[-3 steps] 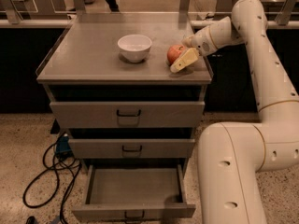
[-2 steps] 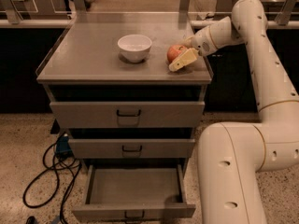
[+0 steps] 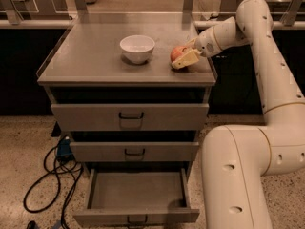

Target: Place apple into bottom drawer

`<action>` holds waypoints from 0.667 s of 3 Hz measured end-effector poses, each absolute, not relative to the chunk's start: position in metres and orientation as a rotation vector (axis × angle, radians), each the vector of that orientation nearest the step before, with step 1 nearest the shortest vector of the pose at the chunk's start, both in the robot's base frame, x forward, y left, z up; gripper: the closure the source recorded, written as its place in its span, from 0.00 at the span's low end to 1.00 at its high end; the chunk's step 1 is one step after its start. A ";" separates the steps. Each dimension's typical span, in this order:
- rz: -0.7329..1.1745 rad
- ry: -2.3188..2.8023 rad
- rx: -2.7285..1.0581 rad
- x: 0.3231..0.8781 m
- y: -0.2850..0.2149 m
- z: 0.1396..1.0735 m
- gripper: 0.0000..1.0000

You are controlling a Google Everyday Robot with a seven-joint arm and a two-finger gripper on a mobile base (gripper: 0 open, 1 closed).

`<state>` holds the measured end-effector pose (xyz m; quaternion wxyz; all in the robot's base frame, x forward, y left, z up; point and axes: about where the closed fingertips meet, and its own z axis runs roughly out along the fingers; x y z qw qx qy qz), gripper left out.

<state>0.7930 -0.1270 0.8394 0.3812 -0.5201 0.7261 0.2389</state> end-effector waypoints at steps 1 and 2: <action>0.611 1.867 -1.309 0.797 -0.124 0.838 0.89; 0.605 1.921 -1.324 0.790 -0.116 0.849 1.00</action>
Offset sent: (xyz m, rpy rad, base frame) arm 0.0172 0.0001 0.0475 -0.0892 0.0937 -0.0288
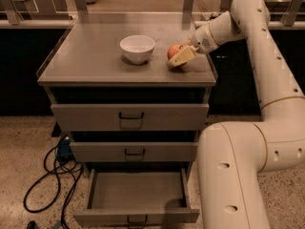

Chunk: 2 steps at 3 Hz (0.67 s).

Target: Place apple into bottom drawer

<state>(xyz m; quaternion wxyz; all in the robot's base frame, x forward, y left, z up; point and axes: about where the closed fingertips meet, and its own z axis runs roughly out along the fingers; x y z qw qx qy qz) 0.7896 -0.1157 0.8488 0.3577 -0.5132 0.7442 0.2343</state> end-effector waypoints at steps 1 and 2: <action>0.619 1.986 -1.324 0.764 -0.135 0.865 1.00; 0.590 1.973 -1.284 0.728 -0.176 0.909 1.00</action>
Offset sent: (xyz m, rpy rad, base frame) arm -0.2889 -0.0383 -0.0200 -0.0083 0.1360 -0.0900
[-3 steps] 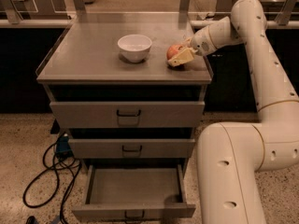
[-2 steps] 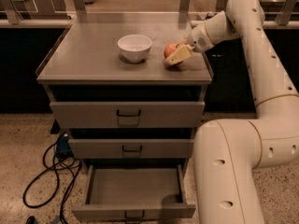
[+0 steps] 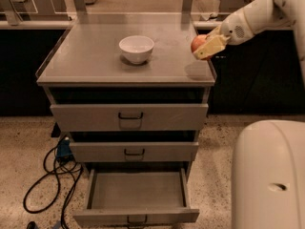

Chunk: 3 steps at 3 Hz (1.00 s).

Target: Place apple into bottom drawer

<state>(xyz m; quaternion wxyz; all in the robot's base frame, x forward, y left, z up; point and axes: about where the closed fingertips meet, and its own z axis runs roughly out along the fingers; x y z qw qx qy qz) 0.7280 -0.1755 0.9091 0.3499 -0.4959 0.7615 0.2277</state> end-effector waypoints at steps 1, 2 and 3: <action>0.474 1.923 -1.223 0.679 -0.228 0.962 1.00; 0.455 1.913 -1.203 0.649 -0.238 0.985 1.00; 0.455 1.913 -1.204 0.649 -0.238 0.985 1.00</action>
Offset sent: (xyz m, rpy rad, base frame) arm -0.0411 -0.0461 0.0459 -0.0051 -0.0910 -0.0572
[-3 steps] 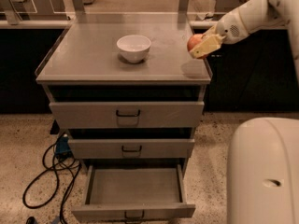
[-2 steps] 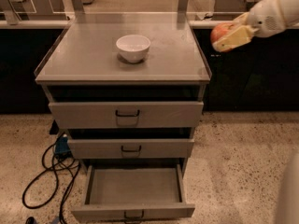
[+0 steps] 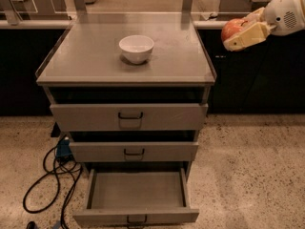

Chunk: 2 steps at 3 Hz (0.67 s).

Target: Place apple into bottom drawer

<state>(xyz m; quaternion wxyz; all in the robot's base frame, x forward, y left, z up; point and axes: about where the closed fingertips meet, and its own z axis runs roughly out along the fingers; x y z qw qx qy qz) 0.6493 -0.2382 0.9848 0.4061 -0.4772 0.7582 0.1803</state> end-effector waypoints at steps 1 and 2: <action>0.434 1.923 -1.271 0.634 -0.241 0.968 1.00; 0.450 1.876 -1.321 0.593 -0.251 0.944 1.00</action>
Offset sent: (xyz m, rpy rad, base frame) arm -0.1560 -0.0482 -0.1473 -0.0182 0.0977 0.1390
